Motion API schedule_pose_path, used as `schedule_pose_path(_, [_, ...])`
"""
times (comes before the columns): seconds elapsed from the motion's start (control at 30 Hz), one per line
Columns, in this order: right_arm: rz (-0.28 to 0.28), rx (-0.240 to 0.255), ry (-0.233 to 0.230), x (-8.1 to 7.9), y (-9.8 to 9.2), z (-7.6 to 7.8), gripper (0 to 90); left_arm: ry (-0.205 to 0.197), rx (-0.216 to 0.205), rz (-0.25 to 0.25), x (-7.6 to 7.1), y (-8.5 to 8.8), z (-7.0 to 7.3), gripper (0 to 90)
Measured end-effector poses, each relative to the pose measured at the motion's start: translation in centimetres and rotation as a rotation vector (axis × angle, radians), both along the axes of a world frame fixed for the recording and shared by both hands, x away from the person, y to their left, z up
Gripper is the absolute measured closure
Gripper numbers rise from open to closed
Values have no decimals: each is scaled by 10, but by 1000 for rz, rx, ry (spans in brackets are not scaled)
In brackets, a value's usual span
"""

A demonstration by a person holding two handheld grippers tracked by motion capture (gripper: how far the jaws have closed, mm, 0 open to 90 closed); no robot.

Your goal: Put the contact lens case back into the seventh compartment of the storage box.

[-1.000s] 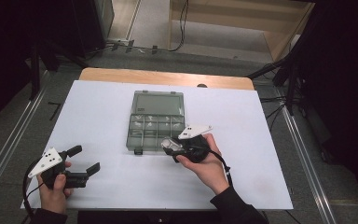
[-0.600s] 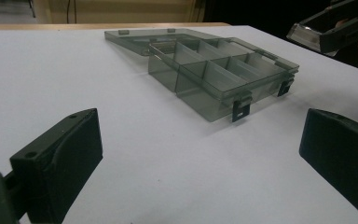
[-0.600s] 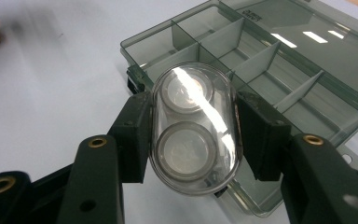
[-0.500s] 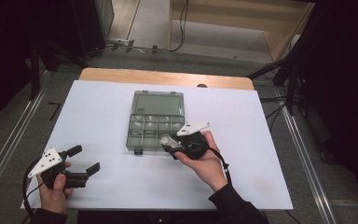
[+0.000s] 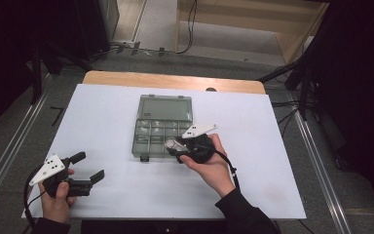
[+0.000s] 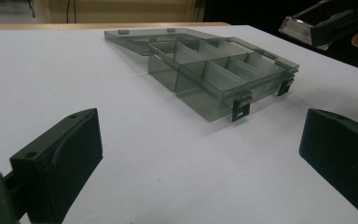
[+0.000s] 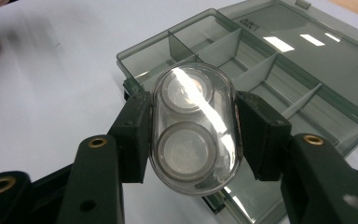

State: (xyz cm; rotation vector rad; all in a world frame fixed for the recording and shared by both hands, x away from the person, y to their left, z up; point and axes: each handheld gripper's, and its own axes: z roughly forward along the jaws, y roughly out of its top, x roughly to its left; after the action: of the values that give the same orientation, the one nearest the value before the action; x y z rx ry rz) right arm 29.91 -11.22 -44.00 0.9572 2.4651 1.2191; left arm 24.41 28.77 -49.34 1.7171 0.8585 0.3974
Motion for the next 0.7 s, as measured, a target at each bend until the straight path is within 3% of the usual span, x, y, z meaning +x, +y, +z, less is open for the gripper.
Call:
schedule_pose_path(0.27, [-5,-2,-3,7,6,1,468,0,0,0,0,0,0,0])
schedule_pose_path(0.7, [-77,-29,29,20,8,-10,468,1,1,-2,0,0,0,0])
